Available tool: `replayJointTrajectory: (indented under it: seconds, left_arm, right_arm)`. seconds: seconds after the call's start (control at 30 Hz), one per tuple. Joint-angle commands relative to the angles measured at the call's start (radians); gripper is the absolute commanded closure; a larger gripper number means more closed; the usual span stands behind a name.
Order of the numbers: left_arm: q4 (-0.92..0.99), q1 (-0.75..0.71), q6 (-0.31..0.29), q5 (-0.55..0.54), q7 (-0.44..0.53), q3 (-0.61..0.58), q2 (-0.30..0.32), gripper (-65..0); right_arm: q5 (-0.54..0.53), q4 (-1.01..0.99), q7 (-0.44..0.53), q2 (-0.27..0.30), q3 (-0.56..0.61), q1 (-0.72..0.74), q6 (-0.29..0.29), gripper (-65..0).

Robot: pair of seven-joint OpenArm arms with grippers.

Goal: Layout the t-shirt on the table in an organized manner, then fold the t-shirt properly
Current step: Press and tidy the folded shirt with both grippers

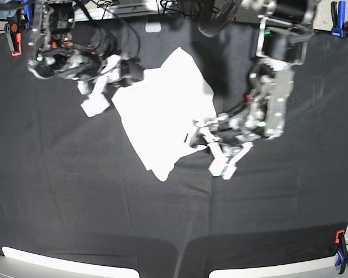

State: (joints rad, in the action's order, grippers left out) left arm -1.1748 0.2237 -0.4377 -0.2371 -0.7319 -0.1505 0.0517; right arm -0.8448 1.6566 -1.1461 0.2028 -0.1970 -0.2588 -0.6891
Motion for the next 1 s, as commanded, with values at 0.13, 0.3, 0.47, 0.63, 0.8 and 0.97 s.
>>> replayJointTrajectory:
  seconds: [0.13,0.3,0.47,0.63,0.8,0.97]
  left_arm:
    - [-0.01,0.034,-0.007,0.073,0.0,-0.002,-0.055,-29.4]
    - [-0.01,0.049,-0.007,0.079,0.0,-0.002,-0.06,-29.4]
    - [-0.01,0.089,-0.007,0.079,-0.01,-0.002,-0.06,-29.4]
    - [-0.01,0.177,-0.047,0.048,-0.069,-0.002,-0.06,-29.4]
    - [-0.01,0.258,-0.079,-0.03,-0.122,-0.002,-0.06,-29.4]
    - [-0.012,0.333,-0.078,-0.031,-0.206,-0.002,-0.046,-27.5]
  right_arm:
    - [-0.031,0.019,0.014,0.005,0.145,0.007,-0.009,-22.3]
    - [-0.031,0.019,0.014,0.005,0.263,0.007,-0.009,-22.3]
    - [-0.03,0.061,0.015,0.004,0.325,0.01,-0.009,-22.3]
    - [-0.026,0.156,0.015,-0.029,0.328,0.013,-0.009,-22.3]
    - [-0.026,0.242,0.015,-0.075,0.328,0.015,-0.009,-22.3]
    - [0.065,0.311,0.015,-0.076,0.32,0.015,-0.009,-22.3]
